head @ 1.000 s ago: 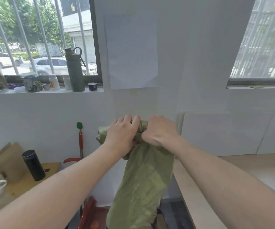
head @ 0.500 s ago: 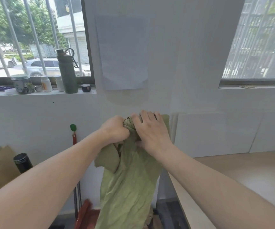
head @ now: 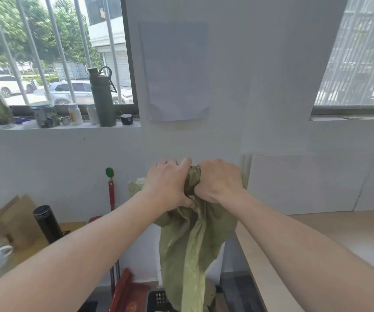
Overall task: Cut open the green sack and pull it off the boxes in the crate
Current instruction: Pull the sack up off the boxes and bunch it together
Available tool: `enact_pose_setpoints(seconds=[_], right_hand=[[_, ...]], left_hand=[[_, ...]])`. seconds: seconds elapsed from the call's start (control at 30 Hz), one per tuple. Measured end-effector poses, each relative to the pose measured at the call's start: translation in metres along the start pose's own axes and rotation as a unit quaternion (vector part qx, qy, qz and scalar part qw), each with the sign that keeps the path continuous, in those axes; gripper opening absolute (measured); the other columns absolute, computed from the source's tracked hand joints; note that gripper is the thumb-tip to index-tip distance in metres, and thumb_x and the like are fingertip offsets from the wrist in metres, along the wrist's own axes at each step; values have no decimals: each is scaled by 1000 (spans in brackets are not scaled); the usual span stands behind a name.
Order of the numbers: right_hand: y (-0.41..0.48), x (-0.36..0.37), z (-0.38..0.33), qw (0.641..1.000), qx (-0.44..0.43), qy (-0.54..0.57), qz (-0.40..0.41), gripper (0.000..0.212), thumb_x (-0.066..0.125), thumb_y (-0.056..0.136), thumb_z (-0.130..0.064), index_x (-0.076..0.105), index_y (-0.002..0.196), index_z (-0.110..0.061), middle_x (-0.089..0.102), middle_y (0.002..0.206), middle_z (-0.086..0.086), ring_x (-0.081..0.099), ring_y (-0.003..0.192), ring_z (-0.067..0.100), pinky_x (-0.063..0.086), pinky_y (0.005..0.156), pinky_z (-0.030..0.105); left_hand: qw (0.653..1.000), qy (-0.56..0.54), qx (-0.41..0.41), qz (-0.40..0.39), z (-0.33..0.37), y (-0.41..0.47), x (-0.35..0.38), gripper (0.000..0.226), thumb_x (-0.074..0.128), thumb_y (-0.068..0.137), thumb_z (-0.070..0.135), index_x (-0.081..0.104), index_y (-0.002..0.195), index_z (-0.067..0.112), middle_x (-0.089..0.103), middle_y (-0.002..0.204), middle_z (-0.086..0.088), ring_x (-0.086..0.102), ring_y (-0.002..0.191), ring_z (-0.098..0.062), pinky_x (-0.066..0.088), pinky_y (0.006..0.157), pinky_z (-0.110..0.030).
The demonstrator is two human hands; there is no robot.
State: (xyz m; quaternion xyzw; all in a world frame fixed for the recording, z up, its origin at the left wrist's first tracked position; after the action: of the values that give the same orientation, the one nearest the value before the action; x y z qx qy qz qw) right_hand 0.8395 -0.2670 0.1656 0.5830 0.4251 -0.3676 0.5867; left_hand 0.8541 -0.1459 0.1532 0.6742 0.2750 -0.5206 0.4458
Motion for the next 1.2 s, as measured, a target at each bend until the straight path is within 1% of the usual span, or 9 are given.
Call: enact_pose_setpoints(seconds=[0.07,0.13,0.27,0.47,0.6,0.73,0.87,1.07,1.2], right_hand=[[1,0,2,998,28,46,-29,11,60,67,-24,62,78,-20,58,70,-5,57,66,25,36,53,28],[2,3,2,995,38,75,-60,10,59,66,-23,63,75,-19,62,71,-3,57,63,21,38,52,27],[-1,12,2,992,26,74,-98,19,59,63,-24,61,81,-19,64,76,-2,61,70,27,42,58,30],[-9,2,-7,986,-102,-100,87,72,68,66,-51,50,127,-18,54,116,9,56,102,33,32,89,46],[-7,8,-9,975,-116,-157,103,110,90,51,-54,42,142,-13,55,125,12,55,114,33,31,102,48],[-3,3,-8,971,-111,-147,150,83,91,44,-17,56,119,-13,60,99,8,61,87,31,36,86,41],[-3,1,-10,969,-125,-130,169,59,87,52,-9,61,105,-12,61,85,9,60,77,33,44,78,44],[2,1,-7,984,-100,-122,83,30,66,79,-11,58,106,-21,65,93,3,60,92,30,35,82,40],[1,7,-5,994,-81,-61,26,30,66,72,-15,47,92,-24,66,94,1,61,93,30,28,76,39]], left_hand=[[997,55,-9,54,2,-2,0,78,82,65,61,46,122,21,60,105,-5,61,100,-32,48,84,-41],[995,57,-21,79,0,-2,0,46,75,79,36,43,107,20,57,94,-3,64,93,-31,48,74,-39],[999,-10,-39,35,-5,3,2,19,62,79,18,47,92,20,56,81,3,61,77,-27,44,63,-35],[980,-131,-148,-34,-27,11,3,7,61,71,23,61,73,17,66,73,-3,66,72,-28,55,64,-33],[956,-216,-184,-71,-34,16,1,12,58,68,23,63,68,12,66,70,-6,68,72,-31,50,60,-30],[917,-324,-199,-123,-29,16,4,7,62,69,10,67,70,5,63,70,-10,64,69,-31,49,60,-34],[893,-368,-194,-171,-26,13,8,5,65,69,0,63,71,4,57,66,-11,58,64,-29,46,59,-34],[942,-270,-92,-179,-25,15,14,21,73,66,28,59,66,12,61,65,-3,62,61,-23,50,58,-34],[979,-155,-45,-124,-19,9,9,53,81,57,52,58,96,24,66,88,5,66,83,-21,60,77,-41]])
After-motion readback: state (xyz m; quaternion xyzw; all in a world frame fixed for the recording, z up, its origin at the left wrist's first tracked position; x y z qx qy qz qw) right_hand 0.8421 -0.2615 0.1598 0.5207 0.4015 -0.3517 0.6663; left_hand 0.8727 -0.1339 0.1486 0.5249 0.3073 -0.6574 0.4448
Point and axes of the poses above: each hand's wrist, its own y-axis towards the middle knuckle, its own x-axis out of the palm, z = x × y, the point moved 6 cm from there along y, towards the middle knuckle
